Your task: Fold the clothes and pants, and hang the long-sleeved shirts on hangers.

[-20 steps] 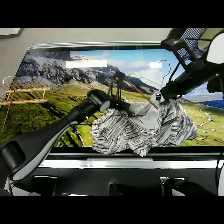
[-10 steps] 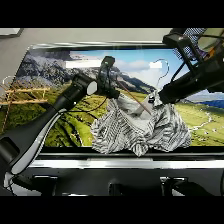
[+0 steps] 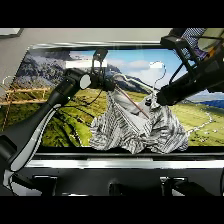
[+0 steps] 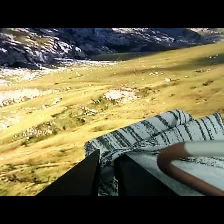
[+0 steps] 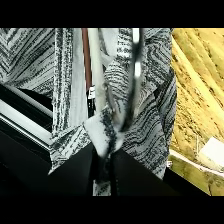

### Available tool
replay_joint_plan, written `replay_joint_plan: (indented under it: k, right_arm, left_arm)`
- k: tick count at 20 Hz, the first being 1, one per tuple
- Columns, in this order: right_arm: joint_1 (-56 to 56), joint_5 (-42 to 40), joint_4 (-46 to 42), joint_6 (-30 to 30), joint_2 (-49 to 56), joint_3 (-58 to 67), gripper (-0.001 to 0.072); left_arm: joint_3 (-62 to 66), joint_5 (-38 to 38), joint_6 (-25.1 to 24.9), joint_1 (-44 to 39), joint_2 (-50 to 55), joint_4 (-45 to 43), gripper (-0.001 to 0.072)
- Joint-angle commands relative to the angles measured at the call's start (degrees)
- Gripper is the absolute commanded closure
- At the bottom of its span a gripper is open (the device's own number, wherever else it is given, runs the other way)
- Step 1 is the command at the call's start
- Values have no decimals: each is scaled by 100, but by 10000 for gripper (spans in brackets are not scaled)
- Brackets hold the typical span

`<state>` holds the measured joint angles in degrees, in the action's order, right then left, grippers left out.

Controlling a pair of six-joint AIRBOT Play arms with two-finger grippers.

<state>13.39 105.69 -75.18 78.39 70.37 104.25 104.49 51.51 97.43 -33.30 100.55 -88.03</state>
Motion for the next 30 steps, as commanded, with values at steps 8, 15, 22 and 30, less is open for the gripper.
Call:
replay_joint_plan:
  k: [8,15,22,30]
  right_arm:
    - [4,2,275,28,229,-278,674]
    - [2,-737,162,28,590,-557,674]
    - [15,-1392,455,31,1263,-557,675]
    - [13,-2417,494,28,1224,-540,675]
  left_arm:
    - [168,-415,-13,144,0,-2,668]
    - [566,-367,-15,142,-9,-2,668]
    - [669,-52,-15,122,-669,-422,669]
    - [122,1646,160,-96,-2009,-496,671]
